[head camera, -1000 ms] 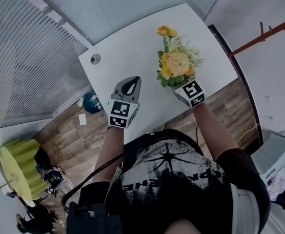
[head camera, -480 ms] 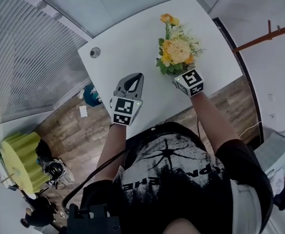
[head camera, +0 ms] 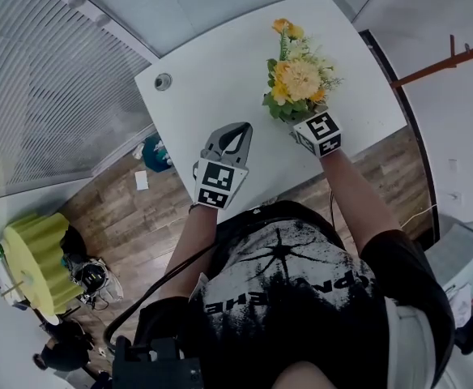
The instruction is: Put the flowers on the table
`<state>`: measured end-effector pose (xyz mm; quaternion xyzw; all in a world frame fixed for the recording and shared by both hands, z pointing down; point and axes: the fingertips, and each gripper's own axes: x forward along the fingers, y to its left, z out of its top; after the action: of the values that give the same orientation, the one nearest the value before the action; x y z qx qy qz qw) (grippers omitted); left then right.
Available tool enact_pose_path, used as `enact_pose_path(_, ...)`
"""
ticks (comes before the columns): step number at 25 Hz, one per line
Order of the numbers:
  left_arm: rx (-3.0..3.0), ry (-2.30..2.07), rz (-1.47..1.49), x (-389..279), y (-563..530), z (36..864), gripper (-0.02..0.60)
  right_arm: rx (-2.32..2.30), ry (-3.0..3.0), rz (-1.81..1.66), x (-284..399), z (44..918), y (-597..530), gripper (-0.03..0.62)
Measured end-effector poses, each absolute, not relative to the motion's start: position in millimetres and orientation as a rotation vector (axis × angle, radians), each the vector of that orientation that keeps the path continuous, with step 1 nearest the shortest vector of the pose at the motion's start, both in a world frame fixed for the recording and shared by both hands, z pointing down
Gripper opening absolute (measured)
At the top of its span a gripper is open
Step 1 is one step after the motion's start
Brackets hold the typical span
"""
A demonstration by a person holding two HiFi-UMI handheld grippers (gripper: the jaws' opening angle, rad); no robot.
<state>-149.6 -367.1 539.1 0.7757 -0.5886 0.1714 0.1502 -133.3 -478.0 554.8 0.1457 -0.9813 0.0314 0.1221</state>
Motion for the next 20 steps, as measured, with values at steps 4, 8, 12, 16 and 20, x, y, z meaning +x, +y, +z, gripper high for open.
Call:
enact_pose_path(4,2.233,-1.694,0.493,-148,-364,536,0.012,0.432,-2.836,0.086,-128,558,-473,0.281)
enact_pose_path(8,2.236,-1.710,0.487,-147,-363,532,0.014,0.460,-2.817,0.100,-115,559,-469,0.281)
enact_pose_path(12,2.235,-1.731,0.475,-151,-364,529,0.014,0.469,-2.789,0.137,-103,565,-459,0.279)
enact_pose_path(16,2.254,-1.745,0.468,-146,-361,521,0.012,0.461,-2.747,0.150,-86,569,-441,0.279)
enact_pose_path(20,2.275,-1.761,0.468,-142,-358,512,0.012,0.426,-2.733,0.154,-77,562,-424,0.278)
